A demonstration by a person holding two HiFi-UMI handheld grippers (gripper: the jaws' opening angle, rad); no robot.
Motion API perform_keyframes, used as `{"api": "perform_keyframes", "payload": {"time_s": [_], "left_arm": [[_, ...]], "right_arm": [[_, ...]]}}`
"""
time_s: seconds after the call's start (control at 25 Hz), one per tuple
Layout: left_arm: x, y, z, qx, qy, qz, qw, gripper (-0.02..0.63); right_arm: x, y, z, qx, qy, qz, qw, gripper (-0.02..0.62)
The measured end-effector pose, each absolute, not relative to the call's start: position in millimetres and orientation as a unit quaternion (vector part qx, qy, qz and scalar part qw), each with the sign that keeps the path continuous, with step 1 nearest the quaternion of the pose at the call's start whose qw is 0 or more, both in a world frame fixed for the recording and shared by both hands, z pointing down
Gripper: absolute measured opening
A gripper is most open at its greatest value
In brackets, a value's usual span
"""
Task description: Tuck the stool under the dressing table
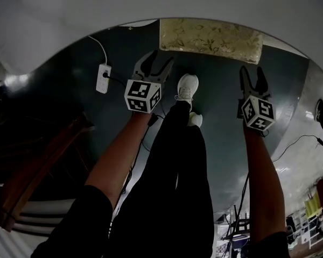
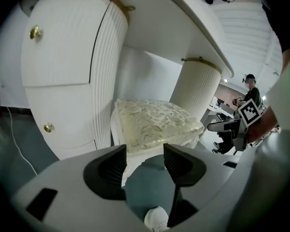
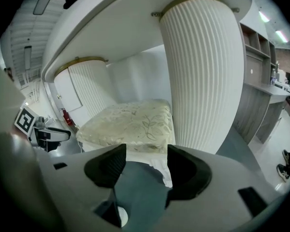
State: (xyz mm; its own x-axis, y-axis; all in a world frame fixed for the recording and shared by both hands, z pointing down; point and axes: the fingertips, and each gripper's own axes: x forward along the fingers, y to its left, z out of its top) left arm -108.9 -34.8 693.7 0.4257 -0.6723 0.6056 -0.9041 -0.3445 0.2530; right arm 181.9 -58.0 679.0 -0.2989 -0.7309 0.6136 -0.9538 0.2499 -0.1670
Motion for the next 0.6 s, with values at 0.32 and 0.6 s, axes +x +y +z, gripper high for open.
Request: {"api": "perform_keyframes", "payload": {"time_s": [0.32,0.6], "left_arm": [[-87,20,549,0.796,-0.525,0.168,0.251,0.25],[-66,94,412,0.788,-0.535,0.13,0.276,0.25]], "right_arm": [[153,2,544,0.527,-0.799,0.239,0.163,0.266],[110,65,394,0.454,-0.857,0.2,0.139,0.266]]}}
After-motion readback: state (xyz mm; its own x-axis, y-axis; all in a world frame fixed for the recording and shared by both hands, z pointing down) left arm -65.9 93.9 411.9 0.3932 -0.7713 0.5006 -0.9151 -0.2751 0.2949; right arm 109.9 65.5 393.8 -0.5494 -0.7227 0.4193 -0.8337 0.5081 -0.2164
